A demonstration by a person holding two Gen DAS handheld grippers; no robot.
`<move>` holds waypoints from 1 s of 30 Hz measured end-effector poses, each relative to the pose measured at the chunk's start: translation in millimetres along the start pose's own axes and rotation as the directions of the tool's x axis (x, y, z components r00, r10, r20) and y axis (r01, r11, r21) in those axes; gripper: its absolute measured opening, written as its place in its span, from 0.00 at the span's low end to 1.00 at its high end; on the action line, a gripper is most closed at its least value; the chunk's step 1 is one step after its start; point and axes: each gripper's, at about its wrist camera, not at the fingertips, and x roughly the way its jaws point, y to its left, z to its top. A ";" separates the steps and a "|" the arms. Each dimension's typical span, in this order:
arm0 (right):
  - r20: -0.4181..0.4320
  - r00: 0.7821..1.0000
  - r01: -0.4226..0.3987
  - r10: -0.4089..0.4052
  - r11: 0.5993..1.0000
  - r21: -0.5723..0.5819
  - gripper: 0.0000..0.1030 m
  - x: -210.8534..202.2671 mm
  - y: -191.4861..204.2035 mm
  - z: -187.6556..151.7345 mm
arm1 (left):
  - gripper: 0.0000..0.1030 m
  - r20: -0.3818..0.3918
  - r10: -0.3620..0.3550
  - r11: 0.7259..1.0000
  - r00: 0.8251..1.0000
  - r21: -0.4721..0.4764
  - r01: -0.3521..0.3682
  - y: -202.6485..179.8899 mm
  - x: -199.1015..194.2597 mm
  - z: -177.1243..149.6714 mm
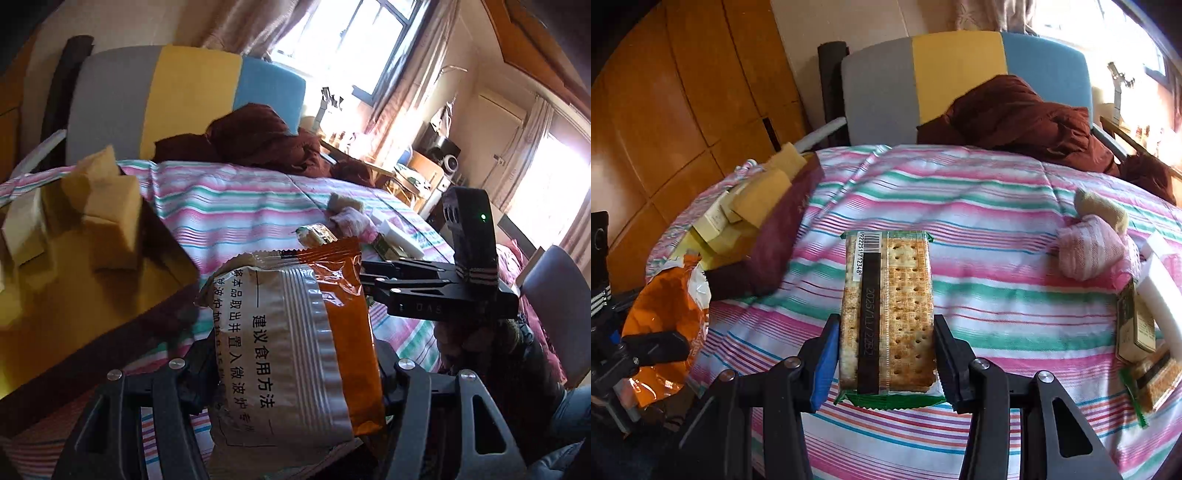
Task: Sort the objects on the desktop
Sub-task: 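Grasp a cracker pack with the right tool while the left tool holds the bag, then carry the bag and crackers to the gold tray and open both tools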
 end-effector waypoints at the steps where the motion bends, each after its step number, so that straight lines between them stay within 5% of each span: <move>1: 0.012 1.000 -0.022 0.022 1.000 -0.019 0.47 0.4 12.6 5.6 | 0.63 0.022 0.021 1.000 1.000 -0.016 -0.020 8.3 -10.9 0.5; 8: 0.028 0.982 -0.175 0.186 0.959 -0.222 0.47 14.8 108.1 43.5 | 0.63 0.138 0.197 0.971 0.971 -0.162 -0.174 75.8 -80.6 -4.8; 15: -0.086 0.959 -0.277 0.269 0.839 -0.468 0.47 56.6 185.9 74.7 | 0.63 0.176 0.313 0.918 0.933 -0.307 -0.250 136.8 -122.6 -22.8; 20: -0.218 0.950 -0.312 0.226 0.749 -0.585 0.47 100.1 210.5 85.0 | 0.63 0.189 0.338 0.905 0.922 -0.334 -0.263 153.9 -129.0 -26.7; 30: -0.300 0.947 -0.284 0.117 0.742 -0.608 0.50 146.4 189.9 80.5 | 0.63 0.163 0.368 0.878 0.916 -0.384 -0.284 176.7 -126.9 -31.1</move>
